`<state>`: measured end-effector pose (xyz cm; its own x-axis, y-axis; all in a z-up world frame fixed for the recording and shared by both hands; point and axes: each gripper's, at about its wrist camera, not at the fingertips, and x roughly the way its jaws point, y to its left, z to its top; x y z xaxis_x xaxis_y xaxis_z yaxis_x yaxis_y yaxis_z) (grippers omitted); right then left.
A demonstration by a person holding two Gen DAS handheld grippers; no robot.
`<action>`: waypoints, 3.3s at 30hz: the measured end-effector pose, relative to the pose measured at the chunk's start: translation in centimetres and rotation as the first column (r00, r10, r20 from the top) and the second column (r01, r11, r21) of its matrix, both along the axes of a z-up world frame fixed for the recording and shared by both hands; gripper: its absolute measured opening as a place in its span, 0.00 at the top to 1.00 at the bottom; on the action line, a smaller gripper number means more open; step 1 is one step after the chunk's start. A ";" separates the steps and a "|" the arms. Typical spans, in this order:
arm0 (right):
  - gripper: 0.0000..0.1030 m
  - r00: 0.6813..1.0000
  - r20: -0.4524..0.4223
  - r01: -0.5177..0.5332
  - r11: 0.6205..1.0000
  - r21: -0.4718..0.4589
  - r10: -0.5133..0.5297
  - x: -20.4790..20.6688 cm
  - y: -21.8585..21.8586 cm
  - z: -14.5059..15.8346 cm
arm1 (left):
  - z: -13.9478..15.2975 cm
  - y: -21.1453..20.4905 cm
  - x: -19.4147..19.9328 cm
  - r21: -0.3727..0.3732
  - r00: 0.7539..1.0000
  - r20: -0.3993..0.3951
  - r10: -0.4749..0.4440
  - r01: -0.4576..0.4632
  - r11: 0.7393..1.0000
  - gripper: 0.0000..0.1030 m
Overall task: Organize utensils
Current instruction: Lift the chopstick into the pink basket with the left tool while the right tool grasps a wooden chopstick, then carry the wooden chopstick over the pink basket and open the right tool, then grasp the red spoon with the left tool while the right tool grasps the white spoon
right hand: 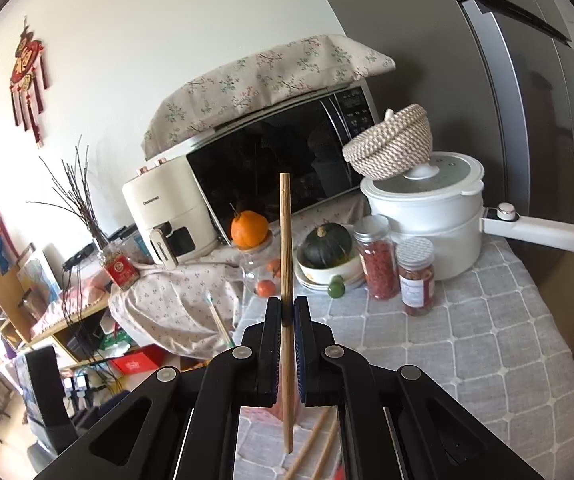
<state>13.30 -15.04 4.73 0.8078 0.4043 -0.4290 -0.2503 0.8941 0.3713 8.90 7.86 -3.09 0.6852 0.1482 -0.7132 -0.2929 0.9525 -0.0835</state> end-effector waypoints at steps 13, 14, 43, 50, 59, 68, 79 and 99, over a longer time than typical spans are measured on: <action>0.94 0.995 0.058 0.084 0.996 0.016 -0.085 5.0 5.3 -2.5 | -3.9 2.4 2.1 -0.022 0.982 -0.179 -0.066 0.063 0.998 0.21; 0.94 0.995 0.043 0.086 0.996 0.030 -0.087 5.4 5.4 -3.3 | -4.0 2.5 2.1 -0.021 0.981 -0.180 -0.069 0.066 0.998 0.21; 0.37 0.996 -0.031 0.082 0.992 -0.100 -0.086 0.7 0.9 -1.1 | -3.4 0.0 1.5 -0.128 0.969 -0.146 -0.200 0.182 0.975 0.18; 0.29 0.982 -0.137 0.108 0.980 -0.164 -0.131 -0.9 -2.3 -3.8 | -4.2 -1.1 1.4 -0.230 0.955 -0.182 -0.233 0.189 0.955 0.17; 0.28 0.914 -0.382 0.048 0.972 -0.228 -0.135 0.4 -4.1 -9.8 | -5.6 -3.2 1.2 -0.231 0.922 -0.254 -0.293 0.236 0.944 0.17; 0.60 0.810 -0.582 -0.069 0.976 -0.205 -0.065 3.7 -3.5 -15.9 | -6.3 -4.1 1.3 -0.269 0.895 -0.267 -0.357 0.286 0.920 0.17; 0.81 0.772 -0.632 -0.098 0.972 -0.211 -0.059 6.0 -1.7 -19.2 | -7.0 -5.8 1.4 -0.290 0.863 -0.274 -0.424 0.346 0.892 0.37; 0.97 0.770 -0.630 -0.056 0.973 -0.225 -0.102 4.0 -8.1 -17.3 | -8.6 -12.4 4.4 -0.282 0.801 -0.260 -0.540 0.471 0.836 0.64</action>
